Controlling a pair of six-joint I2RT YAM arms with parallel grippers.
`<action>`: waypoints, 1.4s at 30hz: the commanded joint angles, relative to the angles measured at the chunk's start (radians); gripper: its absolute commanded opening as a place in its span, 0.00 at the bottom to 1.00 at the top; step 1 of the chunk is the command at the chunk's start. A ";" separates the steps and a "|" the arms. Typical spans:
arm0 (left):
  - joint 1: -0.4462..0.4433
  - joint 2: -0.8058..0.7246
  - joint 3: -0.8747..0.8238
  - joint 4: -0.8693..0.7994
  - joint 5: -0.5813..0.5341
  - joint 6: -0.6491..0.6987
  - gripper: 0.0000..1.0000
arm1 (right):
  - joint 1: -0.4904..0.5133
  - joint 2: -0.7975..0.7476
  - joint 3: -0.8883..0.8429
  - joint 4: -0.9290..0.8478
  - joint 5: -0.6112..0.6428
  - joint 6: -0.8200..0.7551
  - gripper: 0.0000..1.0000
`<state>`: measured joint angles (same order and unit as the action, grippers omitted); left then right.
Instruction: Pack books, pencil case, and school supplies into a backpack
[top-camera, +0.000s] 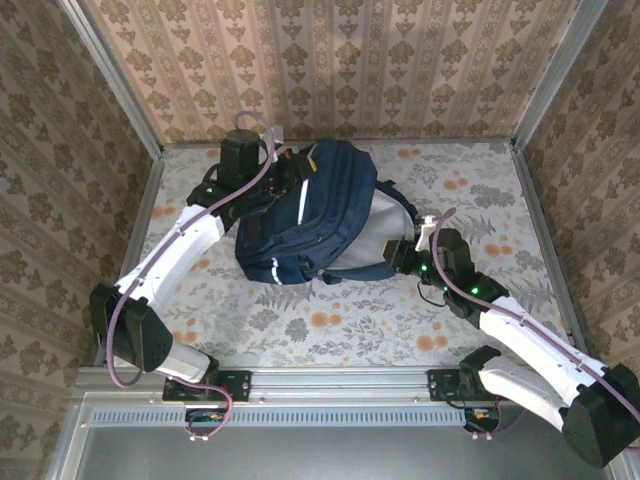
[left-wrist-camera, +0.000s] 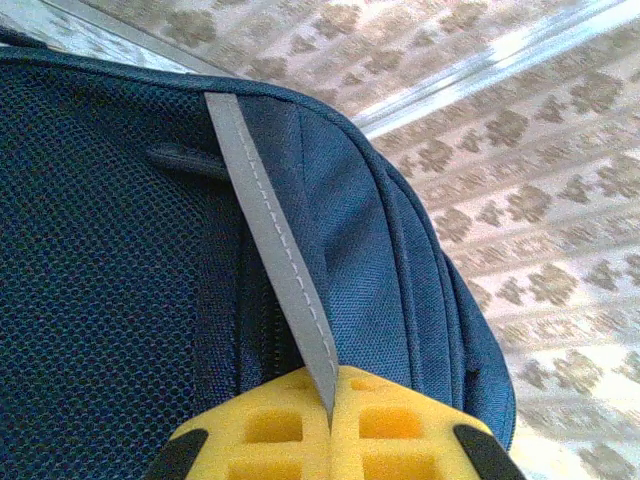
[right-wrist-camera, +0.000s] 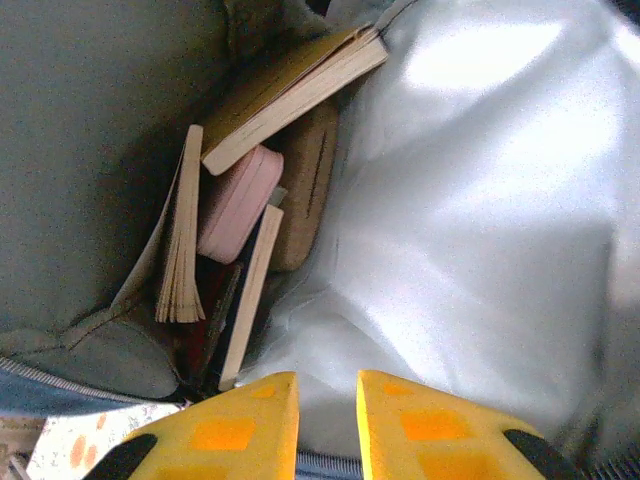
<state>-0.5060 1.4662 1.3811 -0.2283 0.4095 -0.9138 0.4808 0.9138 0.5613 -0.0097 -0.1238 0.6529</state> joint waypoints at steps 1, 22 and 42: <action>-0.037 -0.005 0.095 -0.030 -0.179 -0.013 0.00 | 0.031 -0.017 0.033 -0.046 0.008 -0.104 0.25; -0.061 0.333 0.237 -0.032 -0.280 -0.251 0.00 | 0.392 0.549 0.126 0.212 0.202 -0.110 0.44; -0.048 0.358 0.154 0.036 -0.233 -0.296 0.00 | 0.359 0.780 0.287 0.137 0.494 -0.054 0.12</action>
<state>-0.5564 1.8206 1.5501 -0.2203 0.1757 -1.1984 0.8757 1.6878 0.8185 0.1471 0.2729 0.6006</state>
